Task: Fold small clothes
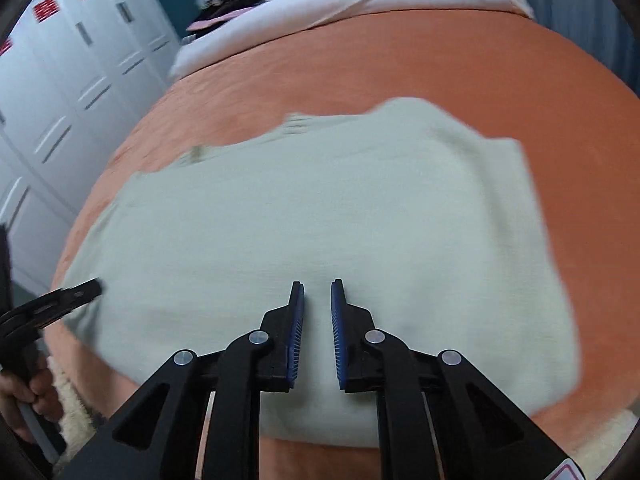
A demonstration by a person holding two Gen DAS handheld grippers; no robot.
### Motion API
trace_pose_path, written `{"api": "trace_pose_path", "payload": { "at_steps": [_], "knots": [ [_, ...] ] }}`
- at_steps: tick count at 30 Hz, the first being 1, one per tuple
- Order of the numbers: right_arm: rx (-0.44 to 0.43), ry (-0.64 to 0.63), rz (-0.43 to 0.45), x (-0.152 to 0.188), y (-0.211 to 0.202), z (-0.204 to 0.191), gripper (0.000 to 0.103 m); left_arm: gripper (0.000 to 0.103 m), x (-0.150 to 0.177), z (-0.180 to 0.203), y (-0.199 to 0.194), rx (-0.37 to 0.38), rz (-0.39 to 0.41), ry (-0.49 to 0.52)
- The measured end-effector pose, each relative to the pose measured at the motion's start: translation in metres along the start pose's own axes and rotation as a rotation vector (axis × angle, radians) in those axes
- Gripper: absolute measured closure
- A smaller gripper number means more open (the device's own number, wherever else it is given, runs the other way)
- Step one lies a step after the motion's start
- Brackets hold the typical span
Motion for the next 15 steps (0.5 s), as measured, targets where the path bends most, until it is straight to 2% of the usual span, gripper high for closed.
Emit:
{"api": "trace_pose_path", "payload": {
  "at_steps": [1, 3, 5, 6, 7, 8, 10, 12, 15],
  "knots": [
    [0.038, 0.045, -0.005, 0.001, 0.002, 0.030, 0.103, 0.082, 0.004, -0.013, -0.005, 0.000, 0.005, -0.020],
    [-0.028, 0.155, -0.018, 0.005, -0.003, 0.066, 0.103, 0.087, 0.008, -0.027, -0.011, 0.034, 0.010, -0.053],
    [-0.027, 0.174, -0.020, 0.013, -0.012, 0.074, 0.103, 0.087, 0.013, -0.032, -0.015, 0.041, 0.014, -0.082],
    [-0.010, 0.157, -0.018, 0.016, -0.017, 0.072, 0.103, 0.086, 0.013, -0.034, -0.021, 0.054, 0.030, -0.108],
    [0.003, 0.147, -0.007, 0.017, -0.025, 0.072, 0.100, 0.075, 0.013, -0.035, -0.032, 0.073, 0.061, -0.146],
    [0.012, 0.148, 0.017, 0.016, -0.035, 0.073, 0.092, 0.065, 0.012, -0.037, -0.043, 0.094, 0.101, -0.189],
    [0.072, 0.201, 0.079, 0.016, -0.054, 0.087, 0.026, 0.020, 0.012, -0.048, -0.062, 0.097, 0.175, -0.289],
    [0.085, 0.283, 0.119, 0.017, -0.061, 0.099, 0.023, 0.016, 0.016, -0.065, -0.071, 0.062, 0.217, -0.356],
    [0.019, 0.345, -0.015, 0.031, -0.027, 0.093, 0.023, 0.015, 0.029, -0.080, -0.049, 0.091, 0.132, -0.462]
  ]
}}
Point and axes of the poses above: each gripper's, at about its wrist camera, not at the fingertips, and y roughly the way its jaws point, z to its right, x to its underside, the point moved 10 cm from there along y, roughly the way its jaws point, and after that the axes turned 9 degrees about x, right-handed, at the moved point
